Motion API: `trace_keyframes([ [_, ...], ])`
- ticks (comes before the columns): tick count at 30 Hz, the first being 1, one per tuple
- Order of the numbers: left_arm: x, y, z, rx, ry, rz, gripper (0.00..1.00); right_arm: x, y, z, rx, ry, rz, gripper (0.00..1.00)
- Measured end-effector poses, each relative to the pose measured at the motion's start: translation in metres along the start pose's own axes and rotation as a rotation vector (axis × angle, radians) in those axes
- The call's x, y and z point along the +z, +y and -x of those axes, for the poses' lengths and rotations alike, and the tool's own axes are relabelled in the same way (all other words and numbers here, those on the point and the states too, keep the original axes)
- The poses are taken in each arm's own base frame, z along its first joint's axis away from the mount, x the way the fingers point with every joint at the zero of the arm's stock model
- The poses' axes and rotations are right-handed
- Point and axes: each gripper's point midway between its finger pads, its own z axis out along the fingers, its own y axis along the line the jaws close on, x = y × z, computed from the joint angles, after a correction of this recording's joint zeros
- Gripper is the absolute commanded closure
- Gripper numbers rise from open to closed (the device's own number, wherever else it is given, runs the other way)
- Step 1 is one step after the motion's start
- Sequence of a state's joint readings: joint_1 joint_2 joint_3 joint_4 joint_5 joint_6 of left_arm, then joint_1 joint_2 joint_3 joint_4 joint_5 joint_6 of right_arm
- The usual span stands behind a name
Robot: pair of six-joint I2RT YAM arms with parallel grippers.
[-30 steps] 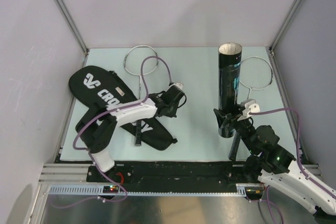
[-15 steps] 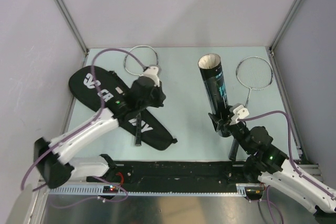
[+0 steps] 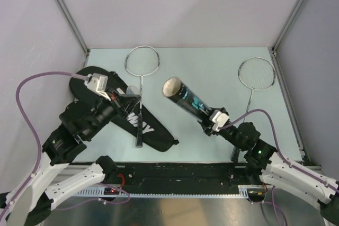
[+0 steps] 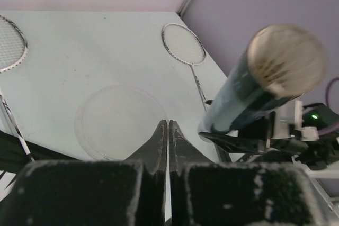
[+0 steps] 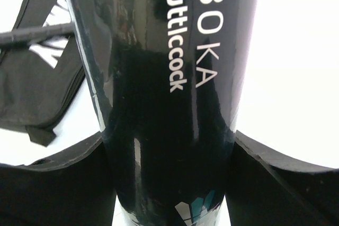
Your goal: Pack up the badminton gear
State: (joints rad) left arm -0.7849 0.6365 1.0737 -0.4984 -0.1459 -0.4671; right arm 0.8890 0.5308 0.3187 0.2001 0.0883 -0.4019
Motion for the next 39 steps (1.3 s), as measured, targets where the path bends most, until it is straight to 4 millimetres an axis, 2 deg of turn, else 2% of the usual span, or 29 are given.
trace_keyframes([
  [3,-0.011,-0.004,-0.005,0.000,0.027,-0.032,1.00,0.006,0.015,-0.018,-0.061,0.019,0.064,0.73],
  [7,-0.022,-0.014,-0.016,0.000,0.091,-0.097,1.00,0.003,0.032,-0.048,-0.124,0.045,0.127,0.74],
  [10,-0.029,-0.023,-0.024,-0.002,0.132,-0.158,1.00,0.001,0.038,-0.058,-0.166,0.045,0.156,0.74],
  [20,-0.054,-0.048,-0.040,-0.055,0.211,-0.319,1.00,0.006,0.043,-0.058,-0.298,0.016,0.196,0.76],
  [29,-0.048,-0.056,-0.073,-0.130,0.342,-0.374,1.00,0.007,0.056,-0.073,-0.332,0.065,0.245,0.77],
  [39,-0.043,-0.060,-0.080,-0.171,0.354,-0.402,1.00,0.009,0.051,-0.069,-0.334,0.057,0.214,0.77],
])
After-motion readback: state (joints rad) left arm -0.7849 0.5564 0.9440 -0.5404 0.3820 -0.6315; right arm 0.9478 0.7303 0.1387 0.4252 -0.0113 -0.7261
